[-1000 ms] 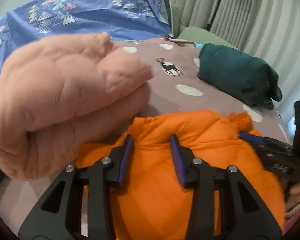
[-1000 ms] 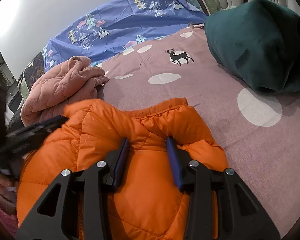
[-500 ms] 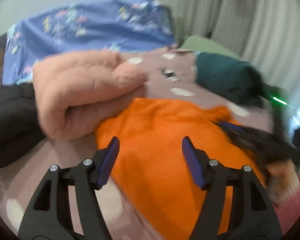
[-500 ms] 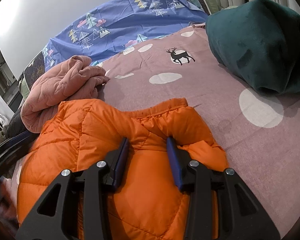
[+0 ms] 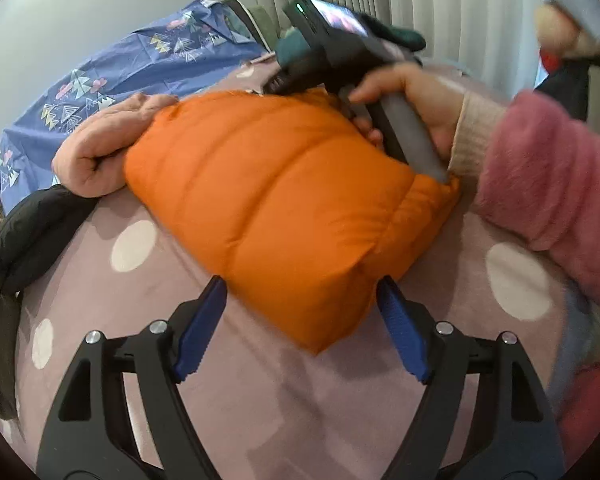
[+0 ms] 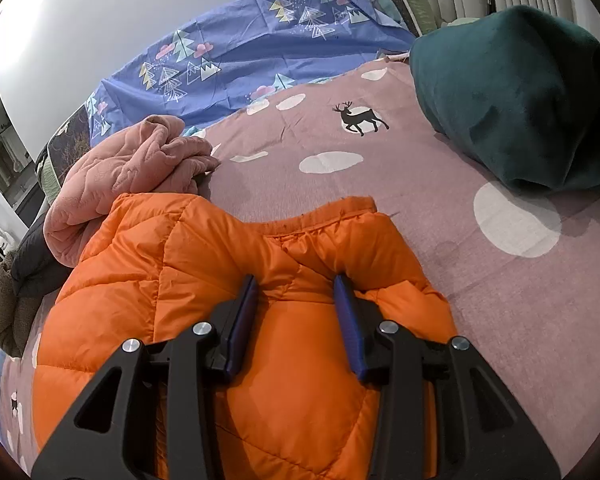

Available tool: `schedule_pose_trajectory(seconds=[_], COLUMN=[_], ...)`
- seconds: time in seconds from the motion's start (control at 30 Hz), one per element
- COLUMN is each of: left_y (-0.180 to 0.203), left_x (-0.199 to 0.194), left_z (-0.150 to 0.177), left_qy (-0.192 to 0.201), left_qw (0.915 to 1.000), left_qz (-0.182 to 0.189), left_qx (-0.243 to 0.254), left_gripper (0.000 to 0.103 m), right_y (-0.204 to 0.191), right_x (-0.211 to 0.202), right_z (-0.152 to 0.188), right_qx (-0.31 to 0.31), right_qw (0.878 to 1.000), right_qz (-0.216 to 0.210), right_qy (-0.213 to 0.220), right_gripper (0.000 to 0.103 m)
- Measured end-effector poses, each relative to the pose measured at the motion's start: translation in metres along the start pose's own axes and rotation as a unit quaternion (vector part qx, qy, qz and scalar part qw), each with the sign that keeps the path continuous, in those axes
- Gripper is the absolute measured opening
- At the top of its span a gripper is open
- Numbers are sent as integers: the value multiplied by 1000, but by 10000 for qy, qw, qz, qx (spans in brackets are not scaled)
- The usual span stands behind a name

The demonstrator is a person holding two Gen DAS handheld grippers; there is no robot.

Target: Fold large clothes

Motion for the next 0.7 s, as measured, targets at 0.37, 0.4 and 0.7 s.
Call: schedule_pose_trajectory(seconds=[0.37, 0.4, 0.7], left_y=[-50, -50, -42], left_x=[14, 11, -59], left_z=[33, 35, 9], left_qy=[-314, -327, 142], left_qw=[9952, 9951, 9925], left_qz=[-391, -355, 970], left_qx=[-835, -858, -723], left_gripper=[80, 80, 37], right_y=[4, 4, 1], right_x=[0, 1, -1], right_z=[0, 0, 2], right_qx=[61, 79, 110], right_qw=[10000, 9999, 9999], right_qz=[-64, -77, -103], right_qy=[35, 23, 26], right_gripper=[42, 42, 42])
Point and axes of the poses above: each gripper's, at about its wrist camera, not at the fingertips, and x roughly the way its jaws point, y to its right, z to its underside, the point moved 9 cm from there along x, roughly the way its jaws point, and after that the axes turned 5 degrees about x, right-handed, at the moved point
